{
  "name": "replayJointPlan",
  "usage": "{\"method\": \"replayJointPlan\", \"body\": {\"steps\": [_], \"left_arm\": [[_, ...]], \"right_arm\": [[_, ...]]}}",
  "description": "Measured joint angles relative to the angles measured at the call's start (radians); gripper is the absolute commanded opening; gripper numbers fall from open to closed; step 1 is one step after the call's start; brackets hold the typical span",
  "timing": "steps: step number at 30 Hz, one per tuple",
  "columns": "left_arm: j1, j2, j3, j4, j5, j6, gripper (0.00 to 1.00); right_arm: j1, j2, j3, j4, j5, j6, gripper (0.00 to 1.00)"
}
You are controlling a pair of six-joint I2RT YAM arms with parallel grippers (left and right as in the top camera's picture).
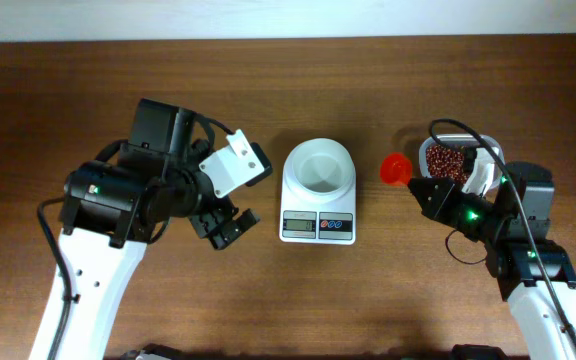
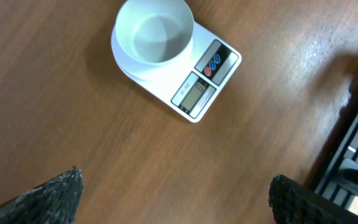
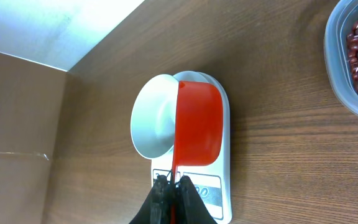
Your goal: Scoop and weigh 50g on scale
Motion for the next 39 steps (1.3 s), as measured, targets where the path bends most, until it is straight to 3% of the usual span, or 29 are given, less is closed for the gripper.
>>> {"method": "replayJointPlan", "body": {"steps": [10,25,39], "left_arm": [[0.040,-0.001,-0.115,0.027,-0.002,0.039,0.99],[0.055,-0.008,-0.115,0.029,0.096,0.135,0.99],[0.055,-0.008,-0.115,0.016,0.067,0.150,0.99]], "right_arm": [[0.000,0.000,0.000,-0.011,0.000,0.000,0.04],[0.000,0.000,0.000,-0.011,0.000,-0.029,0.04],[0.000,0.000,0.000,-0.011,0.000,-0.031,0.04]]}}
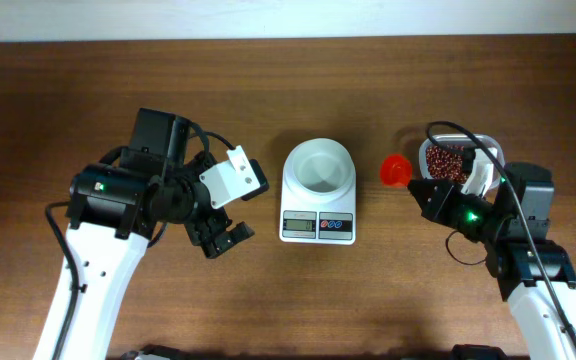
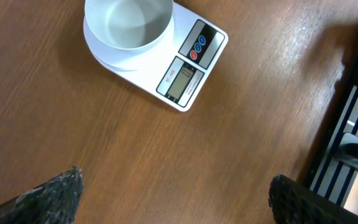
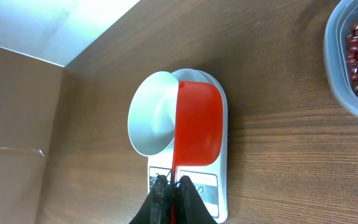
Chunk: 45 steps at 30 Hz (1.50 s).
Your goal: Scoop and weigh 50g on scale
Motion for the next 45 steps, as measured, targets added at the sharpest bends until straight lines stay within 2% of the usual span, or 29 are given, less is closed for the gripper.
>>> {"method": "replayJointPlan", "body": {"steps": [45], "left_arm": [[0.000,0.000,0.000,-0.004,-0.007,0.000,0.99]], "right_arm": [[0.000,0.000,0.000,-0.071,0.000,-0.021,0.04]]}}
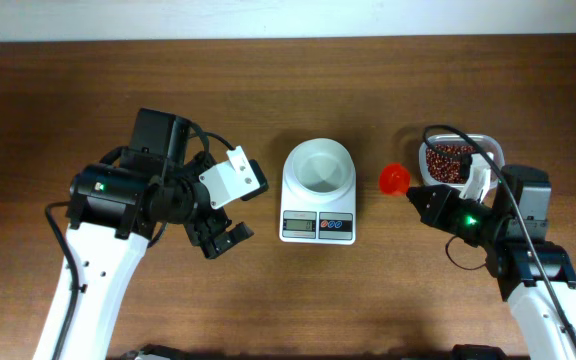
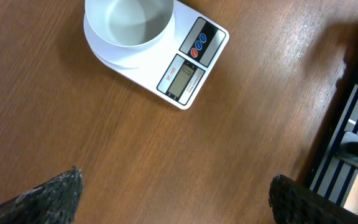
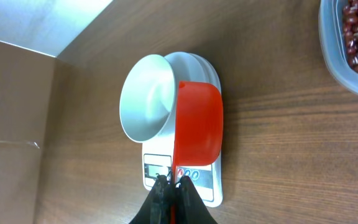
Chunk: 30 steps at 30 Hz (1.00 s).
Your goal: Scoop and weigh 50g on scale
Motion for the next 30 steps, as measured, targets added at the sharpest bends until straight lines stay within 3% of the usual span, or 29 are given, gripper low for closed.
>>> {"method": "replayJointPlan", "body": {"steps": [19,25,30], "left_arm": [[0.000,0.000,0.000,0.000,0.000,0.000,0.99],[0.000,0.000,0.000,0.000,0.000,0.000,0.99],[0.000,0.000,0.000,0.000,-0.005,0.000,0.99]], "right_arm": [[-0.025,-0.019,0.003,-0.077,0.000,-0.052,0.04],[-0.149,-0.049,0.142,-0.231,0.028,-0.113,0.04],[-0.153,-0.053,0.291,-0.433,0.216,-0.231,0.04]]}}
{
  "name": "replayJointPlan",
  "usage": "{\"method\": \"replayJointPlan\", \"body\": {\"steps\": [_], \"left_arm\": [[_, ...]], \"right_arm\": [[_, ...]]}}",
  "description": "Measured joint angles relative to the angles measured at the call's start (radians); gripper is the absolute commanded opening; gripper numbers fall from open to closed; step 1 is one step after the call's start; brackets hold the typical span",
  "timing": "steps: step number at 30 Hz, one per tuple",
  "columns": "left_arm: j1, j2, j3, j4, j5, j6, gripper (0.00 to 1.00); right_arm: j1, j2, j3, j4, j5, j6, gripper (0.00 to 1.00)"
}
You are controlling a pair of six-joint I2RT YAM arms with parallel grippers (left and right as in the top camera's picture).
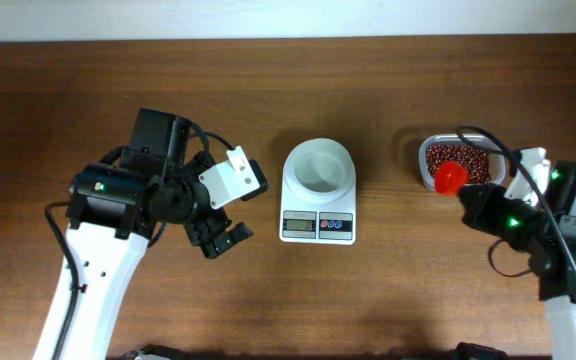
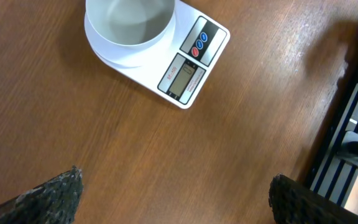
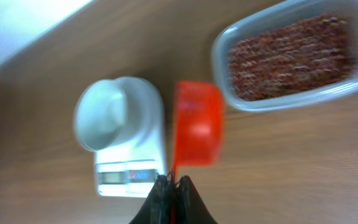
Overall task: Scoop and weigh 50g on scale
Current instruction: 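Dip the red scoop into the bean tub with the right gripper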
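A white scale (image 1: 318, 215) with an empty white bowl (image 1: 318, 167) stands mid-table; it also shows in the left wrist view as the scale (image 2: 188, 65) and bowl (image 2: 128, 18). My right gripper (image 3: 171, 182) is shut on the handle of the red scoop (image 3: 197, 132), which looks empty and blurred. From overhead the scoop (image 1: 450, 177) hangs over the near edge of the clear container of red beans (image 1: 456, 157). My left gripper (image 2: 173, 190) is open, raised above bare table left of the scale.
The bean container (image 3: 294, 53) sits right of the scale, near the right arm. The left arm (image 1: 158, 195) occupies the table's left half. A dark rack (image 2: 353, 124) lies past the table edge in the left wrist view.
My right gripper has moved right with the scoop, from between scale and container to above the container's near edge. The left arm has not moved.
At each earlier moment my right gripper held the empty red scoop just right of the scale, beside the bean container. The left gripper shifted slightly back from the scale, then held still. Now the scoop is over the beans.
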Motion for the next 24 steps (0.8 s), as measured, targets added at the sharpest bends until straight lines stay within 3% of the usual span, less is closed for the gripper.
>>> {"method": "replayJointPlan", "body": {"steps": [7,24], "left_arm": [[0.000,-0.001,0.000,0.000,-0.002,0.000,0.99],[0.000,-0.001,0.000,0.000,-0.003,0.000,0.99]], "right_arm": [[-0.001,0.011,0.196,-0.109,0.157,-0.077,0.04],[-0.001,0.271,0.462,-0.371,0.325,-0.114,0.04]]}}
